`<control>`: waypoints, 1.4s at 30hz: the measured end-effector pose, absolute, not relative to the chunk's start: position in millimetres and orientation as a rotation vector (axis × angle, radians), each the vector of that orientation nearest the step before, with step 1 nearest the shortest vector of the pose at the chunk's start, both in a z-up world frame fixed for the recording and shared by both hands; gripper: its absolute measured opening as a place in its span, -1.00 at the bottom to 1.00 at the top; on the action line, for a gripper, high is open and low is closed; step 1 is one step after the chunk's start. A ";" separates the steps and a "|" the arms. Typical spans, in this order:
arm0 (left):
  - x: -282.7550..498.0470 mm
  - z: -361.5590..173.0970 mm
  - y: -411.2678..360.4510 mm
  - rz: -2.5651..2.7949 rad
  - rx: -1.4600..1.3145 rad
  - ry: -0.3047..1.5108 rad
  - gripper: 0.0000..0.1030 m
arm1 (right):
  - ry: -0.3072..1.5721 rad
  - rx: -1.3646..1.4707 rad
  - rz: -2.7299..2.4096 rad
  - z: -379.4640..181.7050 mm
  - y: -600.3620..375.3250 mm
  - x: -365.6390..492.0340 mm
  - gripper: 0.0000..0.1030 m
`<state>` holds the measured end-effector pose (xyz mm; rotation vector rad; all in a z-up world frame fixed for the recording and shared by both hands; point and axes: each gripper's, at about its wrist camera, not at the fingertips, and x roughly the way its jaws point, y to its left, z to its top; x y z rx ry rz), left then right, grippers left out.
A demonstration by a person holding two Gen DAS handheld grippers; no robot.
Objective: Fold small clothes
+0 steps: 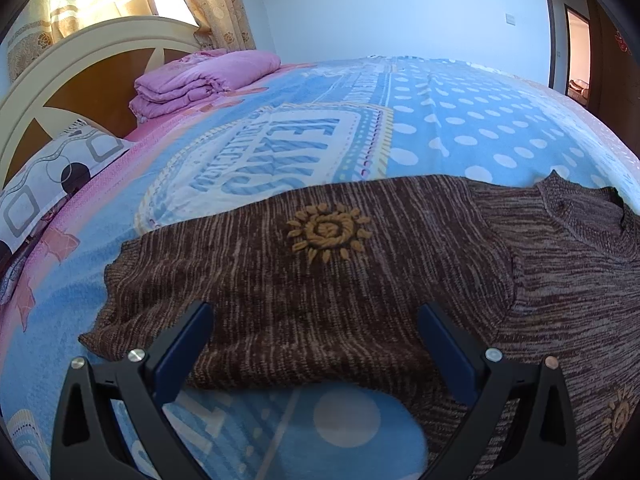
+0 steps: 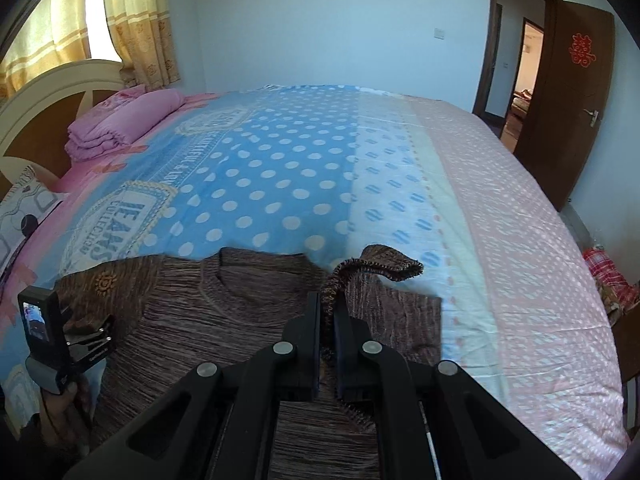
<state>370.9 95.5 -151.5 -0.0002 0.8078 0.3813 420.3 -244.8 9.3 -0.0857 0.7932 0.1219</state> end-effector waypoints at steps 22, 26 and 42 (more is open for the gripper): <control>356.7 -104.3 58.5 0.259 0.046 0.788 1.00 | 0.863 -0.098 0.108 -92.3 -301.7 365.0 0.14; 368.4 -79.2 -1.7 0.144 0.116 0.769 1.00 | 0.898 -0.061 0.027 -109.4 -339.4 358.7 0.14; 395.3 -153.6 -100.7 0.190 0.427 0.815 1.00 | 0.856 -0.033 0.014 -118.0 -355.1 364.7 0.14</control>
